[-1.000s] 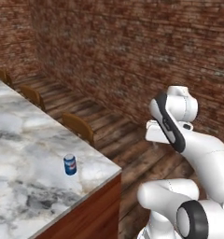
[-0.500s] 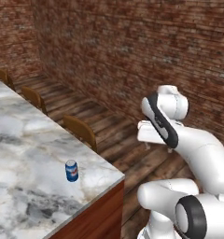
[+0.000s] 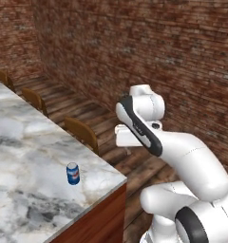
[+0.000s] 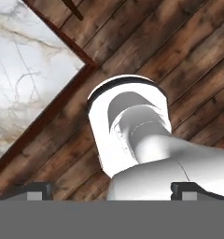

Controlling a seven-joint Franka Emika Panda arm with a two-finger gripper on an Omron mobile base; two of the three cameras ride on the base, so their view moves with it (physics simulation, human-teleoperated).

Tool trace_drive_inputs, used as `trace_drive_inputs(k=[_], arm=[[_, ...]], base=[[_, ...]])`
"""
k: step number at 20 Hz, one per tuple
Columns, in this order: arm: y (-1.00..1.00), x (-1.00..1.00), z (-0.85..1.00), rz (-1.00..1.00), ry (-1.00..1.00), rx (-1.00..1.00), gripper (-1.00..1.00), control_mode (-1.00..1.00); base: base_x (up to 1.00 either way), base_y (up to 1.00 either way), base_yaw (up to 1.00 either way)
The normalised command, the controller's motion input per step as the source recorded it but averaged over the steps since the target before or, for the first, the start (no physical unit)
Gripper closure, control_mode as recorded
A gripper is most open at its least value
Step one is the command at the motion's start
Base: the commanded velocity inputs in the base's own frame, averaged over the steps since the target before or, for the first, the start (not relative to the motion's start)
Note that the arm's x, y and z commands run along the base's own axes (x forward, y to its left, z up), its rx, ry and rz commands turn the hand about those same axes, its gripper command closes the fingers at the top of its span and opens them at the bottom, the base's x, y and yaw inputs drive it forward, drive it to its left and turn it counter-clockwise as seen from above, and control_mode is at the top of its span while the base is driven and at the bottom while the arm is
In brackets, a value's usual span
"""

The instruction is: Four empty soda cans are scattered around the kitchen. Gather all the cans and cluster them next to the stove for recycling.

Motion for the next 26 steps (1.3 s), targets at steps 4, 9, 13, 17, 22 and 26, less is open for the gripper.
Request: trace_drive_inputs(k=[4, 9, 13, 17, 22, 26], arm=[[0.78, 0.02, 0.12, 0.17, -0.28, -0.04, -1.0, -1.0], [0.84, 0.44, 0.07, 0.08, -0.19, -0.02, -1.0, -1.0], [0.76, 0.21, 0.02, 0.22, -0.05, -0.04, -1.0, -1.0], [0.67, 0.11, -0.17, 0.31, -0.01, -0.06, -1.0, -1.0], [0.49, 0.12, -0.46, 0.38, 0.06, 0.0, -1.0, -1.0], [0.57, 0.31, -0.49, 0.3, 0.01, 0.0, -1.0, -1.0]], base=[[0.0, 0.0, 0.0], [0.0, 0.0, 0.0], [0.0, 0.0, 0.0], [0.0, 0.0, 0.0], [0.0, 0.0, 0.0], [0.0, 0.0, 0.0]])
